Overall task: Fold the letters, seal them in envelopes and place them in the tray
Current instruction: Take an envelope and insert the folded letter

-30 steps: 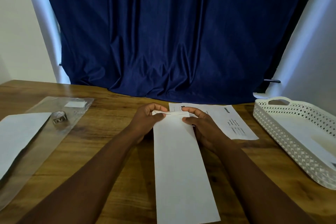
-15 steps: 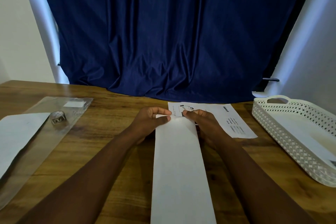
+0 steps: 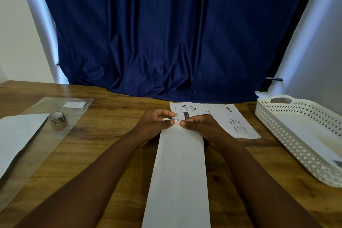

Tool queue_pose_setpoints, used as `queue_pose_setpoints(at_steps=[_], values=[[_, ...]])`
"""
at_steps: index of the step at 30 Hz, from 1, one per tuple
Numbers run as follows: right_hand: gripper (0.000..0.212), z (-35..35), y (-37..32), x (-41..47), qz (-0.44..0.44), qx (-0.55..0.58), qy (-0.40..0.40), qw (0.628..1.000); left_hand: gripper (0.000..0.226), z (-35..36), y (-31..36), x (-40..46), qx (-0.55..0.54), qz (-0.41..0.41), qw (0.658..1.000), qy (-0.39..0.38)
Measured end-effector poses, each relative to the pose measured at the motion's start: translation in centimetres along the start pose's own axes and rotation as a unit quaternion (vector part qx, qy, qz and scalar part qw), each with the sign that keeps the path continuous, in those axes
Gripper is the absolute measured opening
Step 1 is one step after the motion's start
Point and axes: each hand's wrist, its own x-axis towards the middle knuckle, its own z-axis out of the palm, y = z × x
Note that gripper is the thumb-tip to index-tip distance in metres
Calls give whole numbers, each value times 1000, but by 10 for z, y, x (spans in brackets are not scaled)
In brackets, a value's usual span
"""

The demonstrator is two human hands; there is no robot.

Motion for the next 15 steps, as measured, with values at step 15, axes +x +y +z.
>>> queue_pose_setpoints(at_steps=[15], values=[[17,-5,-11,2,35,-56,40,997,25,2,4,0,66,-12,998,14]])
